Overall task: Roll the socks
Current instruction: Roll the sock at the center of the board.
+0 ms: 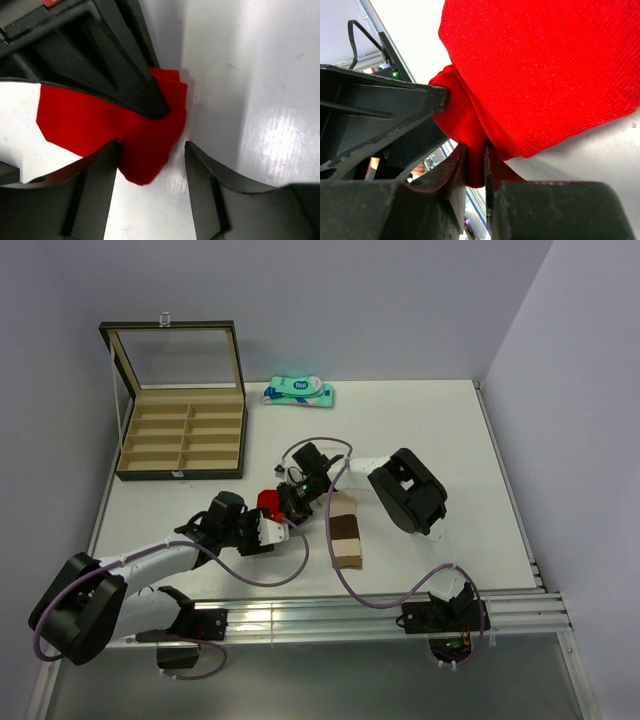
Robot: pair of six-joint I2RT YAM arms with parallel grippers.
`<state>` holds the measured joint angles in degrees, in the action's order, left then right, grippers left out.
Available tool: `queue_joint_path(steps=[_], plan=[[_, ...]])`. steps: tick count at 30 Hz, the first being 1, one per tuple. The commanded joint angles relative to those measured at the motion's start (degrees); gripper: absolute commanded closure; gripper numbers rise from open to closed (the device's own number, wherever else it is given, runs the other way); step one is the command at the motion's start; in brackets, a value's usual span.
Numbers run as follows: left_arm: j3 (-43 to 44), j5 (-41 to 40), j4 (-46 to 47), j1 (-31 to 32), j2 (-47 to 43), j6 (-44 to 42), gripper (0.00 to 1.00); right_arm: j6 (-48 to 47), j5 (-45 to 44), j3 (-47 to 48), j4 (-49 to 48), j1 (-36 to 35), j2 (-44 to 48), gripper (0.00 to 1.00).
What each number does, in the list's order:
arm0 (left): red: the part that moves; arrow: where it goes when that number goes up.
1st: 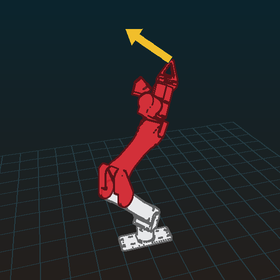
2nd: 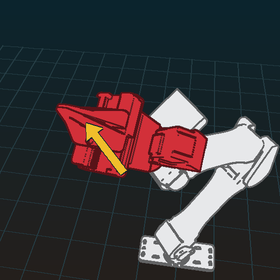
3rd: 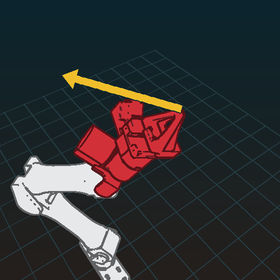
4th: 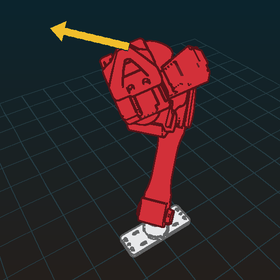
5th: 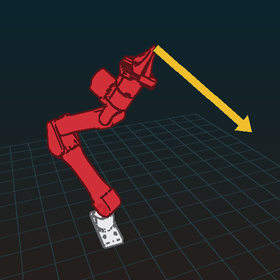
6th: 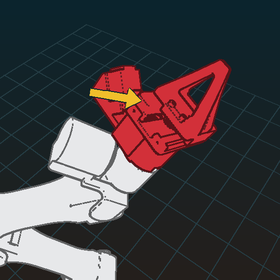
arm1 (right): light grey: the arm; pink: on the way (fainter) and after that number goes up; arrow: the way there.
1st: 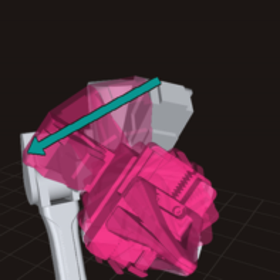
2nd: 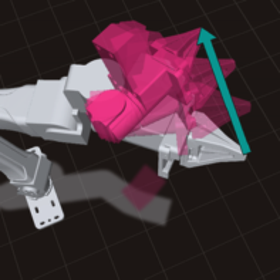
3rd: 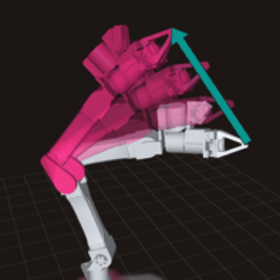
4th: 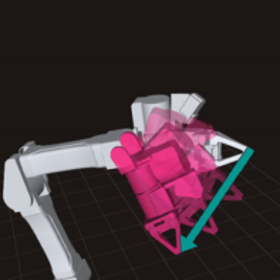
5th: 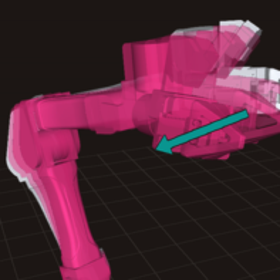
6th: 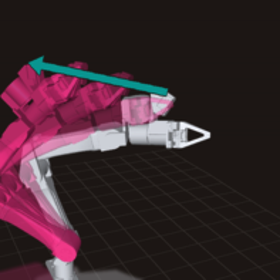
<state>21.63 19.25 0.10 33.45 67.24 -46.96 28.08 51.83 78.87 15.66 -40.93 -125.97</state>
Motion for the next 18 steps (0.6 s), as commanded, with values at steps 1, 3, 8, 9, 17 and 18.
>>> queue_joint_path(steps=[1, 3, 8, 9, 17, 18], plan=[[1.05, -0.61, 2.01, 0.12, 2.8, 1.61, 0.41, -2.23, -8.33, -1.53, 5.17, 0.15, -2.79, 1.0], [2.1, -0.35, 1.57, -0.05, 4.47, 2.22, 0.44, -2.24, -8.41, -1.88, 5.17, 0.06, -2.7, 1.0], [4.03, 0.44, 0.08, -0.75, 7.02, 2.75, 0.63, -2.24, -8.59, -2.49, 4.73, 0.15, -2.35, 1.0], [4.21, 0.7, -1.84, -0.93, 7.37, 2.66, 0.68, -2.15, -8.77, -2.49, 4.64, 0.06, -2.17, 1.0], [6.32, 4.57, -9.75, -1.46, 8.95, 1.96, 0.99, 0.4, -12.01, -5.38, 0.61, -0.03, 2.38, 0.78], [7.02, 5.79, -11.25, -1.55, 9.83, 1.7, 1.0, 1.1, -12.72, -6.09, -0.71, -0.03, 3.36, 0.71]])
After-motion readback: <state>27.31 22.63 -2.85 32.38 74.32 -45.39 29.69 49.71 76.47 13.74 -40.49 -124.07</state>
